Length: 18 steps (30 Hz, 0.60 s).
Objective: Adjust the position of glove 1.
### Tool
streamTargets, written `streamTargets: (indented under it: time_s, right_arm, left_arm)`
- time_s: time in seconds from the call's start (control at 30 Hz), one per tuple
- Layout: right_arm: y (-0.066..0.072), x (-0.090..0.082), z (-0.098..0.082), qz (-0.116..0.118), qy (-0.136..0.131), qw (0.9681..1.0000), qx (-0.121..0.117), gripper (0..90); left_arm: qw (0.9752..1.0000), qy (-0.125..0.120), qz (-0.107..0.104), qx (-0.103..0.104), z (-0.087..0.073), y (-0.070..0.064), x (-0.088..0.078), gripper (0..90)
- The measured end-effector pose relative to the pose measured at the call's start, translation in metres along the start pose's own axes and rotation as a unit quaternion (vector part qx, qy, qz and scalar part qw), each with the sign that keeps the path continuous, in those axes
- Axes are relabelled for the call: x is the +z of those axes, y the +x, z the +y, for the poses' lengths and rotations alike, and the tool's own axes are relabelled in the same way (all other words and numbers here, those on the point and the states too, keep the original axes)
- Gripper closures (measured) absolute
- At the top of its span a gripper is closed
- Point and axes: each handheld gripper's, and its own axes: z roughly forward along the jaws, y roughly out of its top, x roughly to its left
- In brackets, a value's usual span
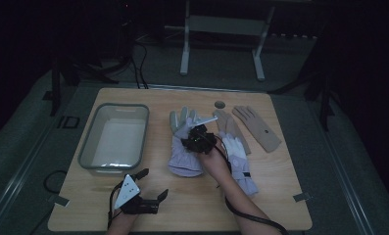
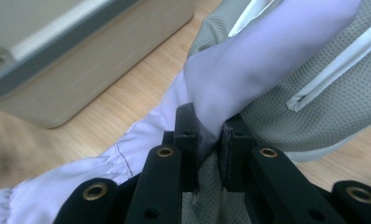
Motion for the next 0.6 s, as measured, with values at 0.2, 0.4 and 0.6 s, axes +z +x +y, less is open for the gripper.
streamTargets:
  time_s: [0.2, 0.4, 0.6]
  right_arm:
    - [0.004, -0.024, -0.011, 0.004, 0.000, 1.0000, -0.009, 79.8]
    - [0.003, -0.026, -0.036, -0.012, 0.009, 0.9998, 0.008, 79.7]
    - [-0.007, -0.003, -0.049, -0.019, 0.041, 0.9989, 0.014, 79.0]
  left_arm:
    - [1.0000, -0.004, 0.005, 0.003, 0.000, -0.001, -0.001, 2.5]
    - [1.0000, -0.003, 0.005, 0.004, 0.000, -0.001, 0.000, 2.5]
    - [1.0000, -0.001, 0.006, 0.006, 0.000, -0.002, 0.000, 2.5]
